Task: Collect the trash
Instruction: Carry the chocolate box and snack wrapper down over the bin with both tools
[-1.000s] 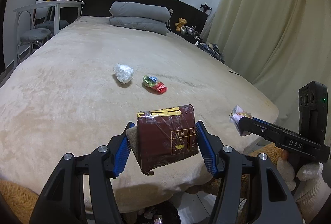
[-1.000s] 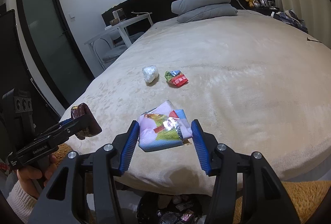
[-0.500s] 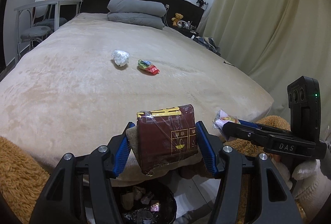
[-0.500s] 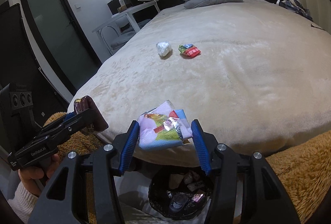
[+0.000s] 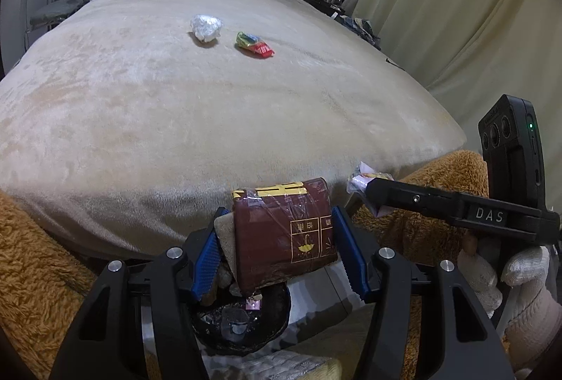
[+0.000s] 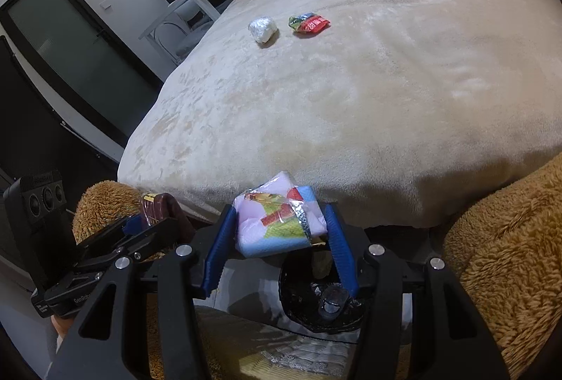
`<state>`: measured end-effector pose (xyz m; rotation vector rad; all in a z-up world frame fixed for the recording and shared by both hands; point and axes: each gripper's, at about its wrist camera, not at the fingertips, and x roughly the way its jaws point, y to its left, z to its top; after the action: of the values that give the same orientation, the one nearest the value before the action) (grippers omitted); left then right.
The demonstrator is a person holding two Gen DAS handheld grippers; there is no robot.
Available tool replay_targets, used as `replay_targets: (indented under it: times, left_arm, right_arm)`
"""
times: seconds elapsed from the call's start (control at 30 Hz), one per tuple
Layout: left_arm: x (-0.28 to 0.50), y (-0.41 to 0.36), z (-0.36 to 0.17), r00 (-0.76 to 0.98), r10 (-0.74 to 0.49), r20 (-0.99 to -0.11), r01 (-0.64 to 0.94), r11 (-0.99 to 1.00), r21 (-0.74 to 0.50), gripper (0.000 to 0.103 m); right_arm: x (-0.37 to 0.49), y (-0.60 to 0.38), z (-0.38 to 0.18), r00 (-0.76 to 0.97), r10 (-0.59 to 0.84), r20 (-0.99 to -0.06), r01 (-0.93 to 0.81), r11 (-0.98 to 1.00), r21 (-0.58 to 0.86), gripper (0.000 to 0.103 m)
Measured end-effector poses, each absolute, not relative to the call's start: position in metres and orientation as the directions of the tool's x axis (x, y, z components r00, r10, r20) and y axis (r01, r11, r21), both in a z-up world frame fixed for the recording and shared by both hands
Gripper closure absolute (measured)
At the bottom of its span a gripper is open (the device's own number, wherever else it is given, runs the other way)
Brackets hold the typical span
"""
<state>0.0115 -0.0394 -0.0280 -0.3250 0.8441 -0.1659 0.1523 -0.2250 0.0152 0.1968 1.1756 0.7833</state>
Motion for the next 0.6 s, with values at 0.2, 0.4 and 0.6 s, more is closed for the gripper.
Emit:
replay_targets:
  times: [0.2, 0.4, 0.6]
  left_arm:
    - [0.019, -0.051, -0.049, 0.574, -0.278, -0.77, 0.013, 0.943, -0.332, 0.045]
    - [0.032, -0.064, -0.075, 0.463, -0.26, -0.847, 0.002, 0.956, -0.293, 0.045]
    - [0.038, -0.07, -0.099, 0.368, -0.249, -0.896, -0.007, 0.963, -0.271, 0.044]
  right_arm:
    - [0.152, -0.212, -0.013, 0.057, 0.576, -0.816, -0.406, 0.76, 0.508, 0.05]
    - [0.16, -0.213, -0.031, 0.005, 0.564, -0.826, -0.351, 0.774, 0.527, 0.05]
    - [0.164, -0.208, -0.057, -0.078, 0.538, -0.839, -0.321, 0.783, 0.532, 0.05]
